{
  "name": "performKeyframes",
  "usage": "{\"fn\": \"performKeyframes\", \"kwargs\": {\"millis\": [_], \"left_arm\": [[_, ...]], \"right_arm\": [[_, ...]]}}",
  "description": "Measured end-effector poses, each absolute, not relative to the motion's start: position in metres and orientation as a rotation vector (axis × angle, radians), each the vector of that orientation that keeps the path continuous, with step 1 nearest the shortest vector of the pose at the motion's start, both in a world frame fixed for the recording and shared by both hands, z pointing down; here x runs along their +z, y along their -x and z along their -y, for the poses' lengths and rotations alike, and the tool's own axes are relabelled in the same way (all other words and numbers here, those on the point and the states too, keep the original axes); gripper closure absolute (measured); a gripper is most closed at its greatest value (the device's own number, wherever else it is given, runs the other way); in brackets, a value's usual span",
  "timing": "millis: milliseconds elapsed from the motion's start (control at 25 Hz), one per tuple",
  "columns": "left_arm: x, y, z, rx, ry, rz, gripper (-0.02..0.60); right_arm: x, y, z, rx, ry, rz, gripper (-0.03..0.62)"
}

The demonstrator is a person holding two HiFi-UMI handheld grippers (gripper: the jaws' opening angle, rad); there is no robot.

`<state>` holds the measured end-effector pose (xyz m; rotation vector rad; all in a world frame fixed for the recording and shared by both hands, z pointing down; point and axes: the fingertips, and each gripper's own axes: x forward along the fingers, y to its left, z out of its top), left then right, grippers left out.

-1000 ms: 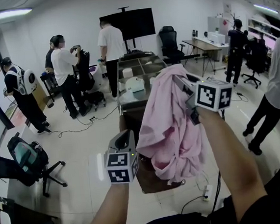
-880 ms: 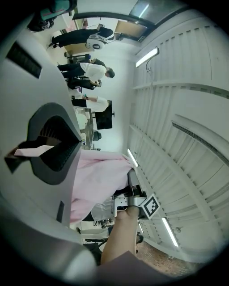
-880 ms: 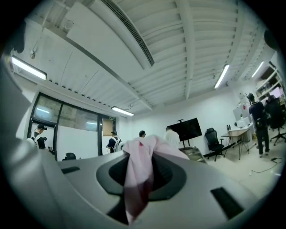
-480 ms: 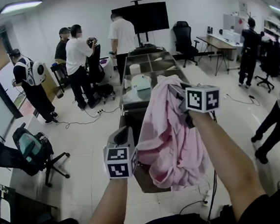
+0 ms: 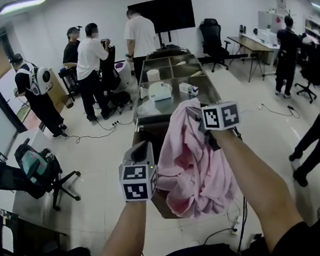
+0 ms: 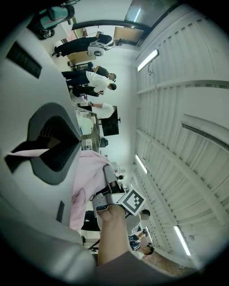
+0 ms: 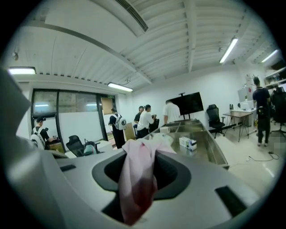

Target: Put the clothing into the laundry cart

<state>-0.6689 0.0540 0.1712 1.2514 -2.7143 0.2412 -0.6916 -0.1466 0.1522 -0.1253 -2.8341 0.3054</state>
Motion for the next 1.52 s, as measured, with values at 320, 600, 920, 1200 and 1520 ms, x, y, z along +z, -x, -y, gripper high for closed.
{"fn": "performKeyframes", "kwargs": {"millis": [320,600,920,1200,1520], "left_arm": [[0.175,0.676,-0.052,0.239,-1.237,2.715,0.581],[0.179,0.672,-0.039,0.243,-1.278,2.687,0.581],[0.182,0.656,-0.040,0.251,-1.333,2.659,0.581],[0.175,0.634,-0.051,0.247,-1.407,2.642,0.581],[0.188,0.590,-0.081,0.248,-1.509,2.568,0.581]], "right_arm": [[0.197,0.690,0.171,0.371,0.068,2.701,0.273],[0.174,0.675,0.158,0.311,0.113,2.788,0.273],[0.155,0.638,0.144,0.325,0.104,2.858,0.313],[0.140,0.598,0.131,0.299,0.021,2.925,0.589],[0.145,0.523,0.078,0.358,0.034,2.987,0.589]]}}
